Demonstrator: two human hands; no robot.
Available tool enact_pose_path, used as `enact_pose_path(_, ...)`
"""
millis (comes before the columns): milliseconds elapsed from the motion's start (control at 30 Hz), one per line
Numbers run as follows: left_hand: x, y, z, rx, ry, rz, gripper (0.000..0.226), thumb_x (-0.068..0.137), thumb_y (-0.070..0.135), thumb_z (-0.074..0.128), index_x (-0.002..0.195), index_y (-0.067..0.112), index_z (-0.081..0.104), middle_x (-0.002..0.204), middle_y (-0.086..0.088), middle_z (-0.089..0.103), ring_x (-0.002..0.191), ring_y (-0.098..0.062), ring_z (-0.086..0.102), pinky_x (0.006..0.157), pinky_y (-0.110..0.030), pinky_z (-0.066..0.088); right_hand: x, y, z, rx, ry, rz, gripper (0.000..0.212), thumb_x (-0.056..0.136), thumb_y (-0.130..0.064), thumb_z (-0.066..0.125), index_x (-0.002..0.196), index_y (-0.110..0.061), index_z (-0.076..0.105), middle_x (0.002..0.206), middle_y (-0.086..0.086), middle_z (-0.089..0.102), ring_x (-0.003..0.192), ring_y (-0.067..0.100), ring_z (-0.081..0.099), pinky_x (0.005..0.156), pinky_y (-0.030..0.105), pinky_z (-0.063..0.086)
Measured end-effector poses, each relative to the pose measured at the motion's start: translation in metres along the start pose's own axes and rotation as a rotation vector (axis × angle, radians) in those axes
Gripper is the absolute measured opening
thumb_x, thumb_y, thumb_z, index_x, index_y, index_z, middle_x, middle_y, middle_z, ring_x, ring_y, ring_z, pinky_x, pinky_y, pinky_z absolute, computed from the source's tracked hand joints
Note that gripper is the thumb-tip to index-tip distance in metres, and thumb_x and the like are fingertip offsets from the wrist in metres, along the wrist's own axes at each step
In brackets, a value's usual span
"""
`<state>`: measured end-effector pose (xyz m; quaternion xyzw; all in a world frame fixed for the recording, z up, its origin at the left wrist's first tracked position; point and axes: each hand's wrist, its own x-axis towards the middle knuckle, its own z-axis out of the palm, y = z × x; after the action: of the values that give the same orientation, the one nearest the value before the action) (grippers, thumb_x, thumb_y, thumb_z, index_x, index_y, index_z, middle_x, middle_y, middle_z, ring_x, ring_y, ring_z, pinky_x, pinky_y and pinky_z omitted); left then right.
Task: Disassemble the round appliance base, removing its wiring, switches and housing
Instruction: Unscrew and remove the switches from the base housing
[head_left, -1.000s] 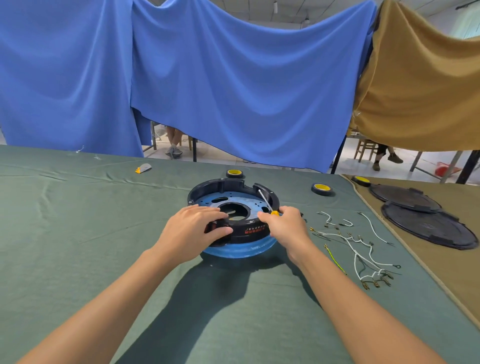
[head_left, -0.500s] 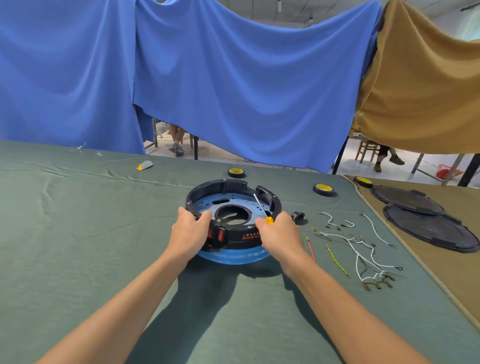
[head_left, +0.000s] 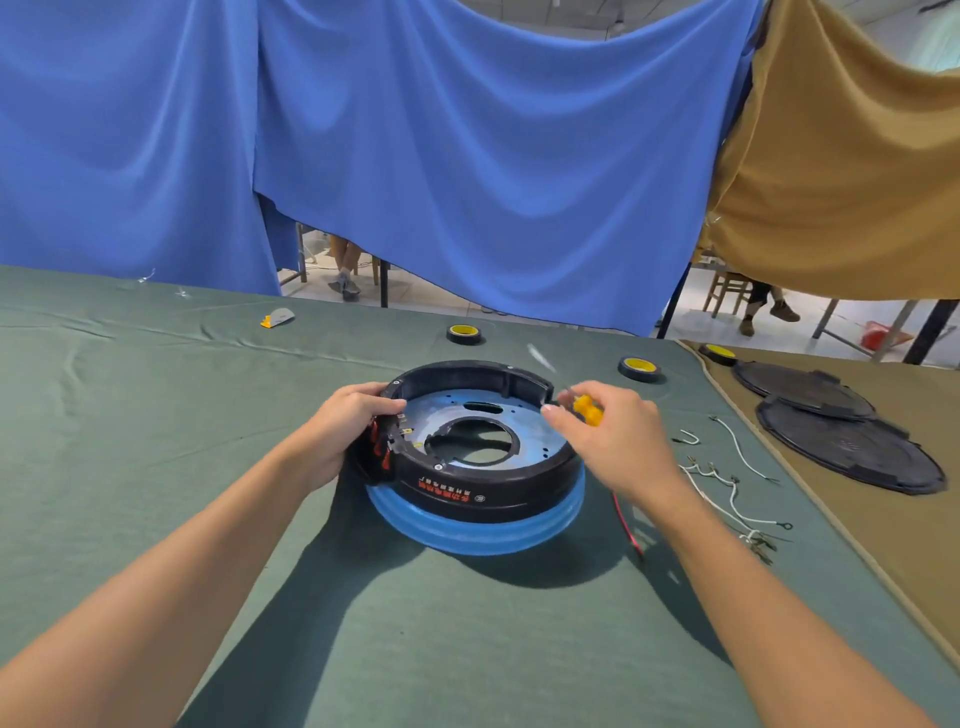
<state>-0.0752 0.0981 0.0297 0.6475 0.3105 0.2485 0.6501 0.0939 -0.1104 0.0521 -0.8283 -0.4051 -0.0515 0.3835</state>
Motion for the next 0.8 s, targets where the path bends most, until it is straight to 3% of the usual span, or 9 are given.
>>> enact_pose_path(100, 0.000, -0.001, 0.014, 0.058, 0.109, 0.011, 0.023, 0.095, 0.016, 0.057, 0.112, 0.005, 0.068, 0.095, -0.016, 0.068, 0.081, -0.028, 0.062, 0.077, -0.034, 0.051, -0.001, 0.007, 0.013, -0.124, -0.006, -0.028, 0.039, 0.089, -0.056, 0.057, 0.074, -0.020, 0.057, 0.068, 0.000, 0.059, 0.075, 0.027, 0.055, 0.062, 0.033, 0.042)
enact_pose_path(200, -0.009, -0.013, 0.028, 0.390, 0.578, 0.046, 0.034, 0.095, 0.042, 0.053, 0.107, 0.013, 0.066, 0.108, -0.007, 0.068, 0.107, -0.031, 0.058, 0.099, -0.043, 0.042, -0.010, 0.015, 0.026, -0.205, 0.155, -0.035, 0.048, 0.096, -0.052, 0.046, 0.063, -0.019, 0.034, 0.057, 0.002, 0.047, 0.064, 0.033, 0.051, 0.054, 0.034, 0.034)
enact_pose_path(267, -0.025, -0.018, 0.040, 0.409, 0.701, 0.087, 0.034, 0.095, 0.046, 0.045, 0.102, 0.018, 0.064, 0.111, -0.008, 0.066, 0.113, -0.033, 0.053, 0.101, -0.044, 0.037, -0.015, 0.014, 0.030, -0.195, 0.181, -0.019, 0.046, 0.098, -0.048, 0.044, 0.064, -0.021, 0.029, 0.057, 0.001, 0.043, 0.063, 0.032, 0.051, 0.054, 0.033, 0.033)
enact_pose_path(433, -0.029, -0.026, 0.054, 0.466, 0.626, 0.187, 0.027, 0.097, 0.043, 0.041, 0.097, 0.026, 0.062, 0.101, -0.001, 0.064, 0.112, -0.030, 0.052, 0.099, -0.046, 0.036, -0.024, 0.003, 0.029, -0.089, 0.134, -0.017, 0.042, 0.098, -0.040, 0.047, 0.065, -0.020, 0.030, 0.056, 0.000, 0.041, 0.060, 0.025, 0.043, 0.049, 0.033, 0.025)
enact_pose_path(500, -0.019, -0.025, 0.044, 0.326, 0.529, 0.199, 0.025, 0.099, 0.039, 0.044, 0.098, 0.027, 0.065, 0.096, 0.004, 0.065, 0.109, -0.028, 0.056, 0.100, -0.045, 0.040, -0.030, -0.002, 0.027, -0.070, 0.078, -0.031, 0.042, 0.097, -0.042, 0.049, 0.066, -0.021, 0.031, 0.058, 0.000, 0.042, 0.061, 0.023, 0.042, 0.052, 0.033, 0.028)
enact_pose_path(567, -0.010, -0.021, 0.034, 0.147, 0.406, 0.153, 0.028, 0.099, 0.038, 0.048, 0.108, 0.023, 0.070, 0.105, 0.001, 0.069, 0.111, -0.027, 0.060, 0.103, -0.045, 0.043, -0.036, -0.009, 0.024, -0.080, 0.000, -0.032, 0.042, 0.094, -0.048, 0.048, 0.066, -0.022, 0.031, 0.063, 0.002, 0.045, 0.067, 0.027, 0.045, 0.058, 0.034, 0.032)
enact_pose_path(633, -0.004, -0.016, 0.027, 0.137, 0.403, 0.060, 0.034, 0.096, 0.047, 0.052, 0.108, 0.021, 0.071, 0.109, -0.003, 0.069, 0.109, -0.029, 0.061, 0.102, -0.044, 0.044, -0.042, -0.017, 0.022, -0.108, -0.090, -0.045, 0.042, 0.093, -0.052, 0.047, 0.066, -0.023, 0.031, 0.070, 0.004, 0.048, 0.075, 0.029, 0.048, 0.063, 0.036, 0.037)
enact_pose_path(733, -0.004, -0.010, 0.029, 0.275, 0.612, -0.046, 0.043, 0.094, 0.052, 0.051, 0.081, 0.012, 0.063, 0.095, -0.010, 0.065, 0.088, -0.032, 0.057, 0.081, -0.037, 0.046, -0.052, -0.031, 0.019, -0.128, -0.184, -0.060, 0.043, 0.090, -0.056, 0.046, 0.067, -0.025, 0.031, 0.075, 0.003, 0.048, 0.081, 0.032, 0.052, 0.069, 0.040, 0.044)
enact_pose_path(800, -0.013, -0.011, 0.038, 0.253, 0.615, -0.035, 0.044, 0.094, 0.047, 0.051, 0.073, 0.008, 0.058, 0.085, -0.009, 0.063, 0.072, -0.026, 0.055, 0.062, -0.033, 0.039, -0.055, -0.038, 0.018, -0.130, -0.232, -0.057, 0.042, 0.090, -0.058, 0.046, 0.067, -0.024, 0.033, 0.076, 0.003, 0.048, 0.082, 0.031, 0.052, 0.069, 0.039, 0.043)
